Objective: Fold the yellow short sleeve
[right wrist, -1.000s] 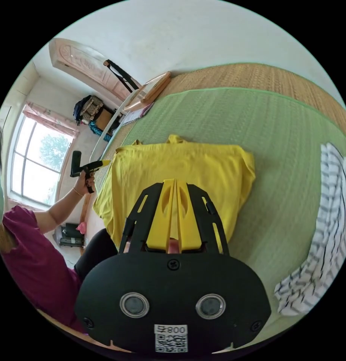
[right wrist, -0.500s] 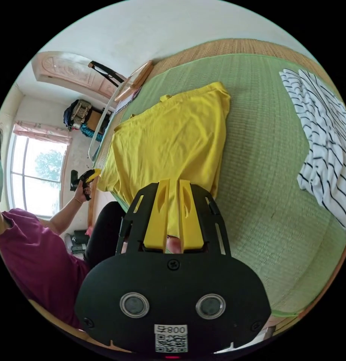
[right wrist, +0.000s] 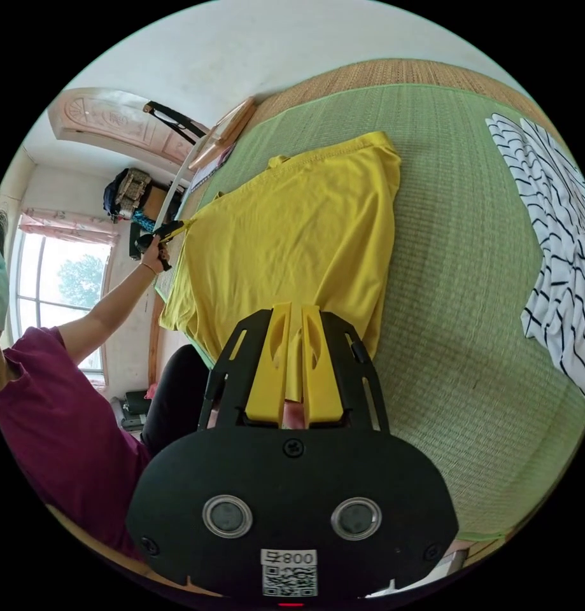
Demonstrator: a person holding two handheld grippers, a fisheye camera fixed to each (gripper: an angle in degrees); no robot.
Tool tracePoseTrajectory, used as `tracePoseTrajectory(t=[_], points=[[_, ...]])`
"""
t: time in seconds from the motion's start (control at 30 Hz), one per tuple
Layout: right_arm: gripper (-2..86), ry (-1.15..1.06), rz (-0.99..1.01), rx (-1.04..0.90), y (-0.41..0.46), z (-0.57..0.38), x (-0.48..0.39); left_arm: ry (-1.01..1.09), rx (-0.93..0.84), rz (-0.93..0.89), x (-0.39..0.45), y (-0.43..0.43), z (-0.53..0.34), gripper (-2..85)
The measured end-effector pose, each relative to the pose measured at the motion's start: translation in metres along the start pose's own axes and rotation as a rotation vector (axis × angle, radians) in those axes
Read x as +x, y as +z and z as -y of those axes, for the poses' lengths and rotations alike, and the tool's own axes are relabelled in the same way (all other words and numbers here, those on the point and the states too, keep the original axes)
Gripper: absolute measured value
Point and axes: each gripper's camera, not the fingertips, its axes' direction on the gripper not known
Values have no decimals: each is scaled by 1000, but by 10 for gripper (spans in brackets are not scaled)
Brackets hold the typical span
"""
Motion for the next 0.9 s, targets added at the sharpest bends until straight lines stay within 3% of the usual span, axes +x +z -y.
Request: tracePoseTrajectory(t=[0.2, 0.57, 0.73, 0.9], points=[[40, 45, -52, 26, -22, -27, 24, -32, -33, -115, -8, -64, -35, 27], [70, 99, 11, 76, -59, -98, 50, -215, -206, -327, -43, -159, -218, 95], [74, 110, -17, 29, -54, -109, 56, -163, -304, -306, -13, -152, -221, 73], [13, 134, -12, 7, -68, -108, 73, -113, -316, -260, 7, -172, -202, 38]])
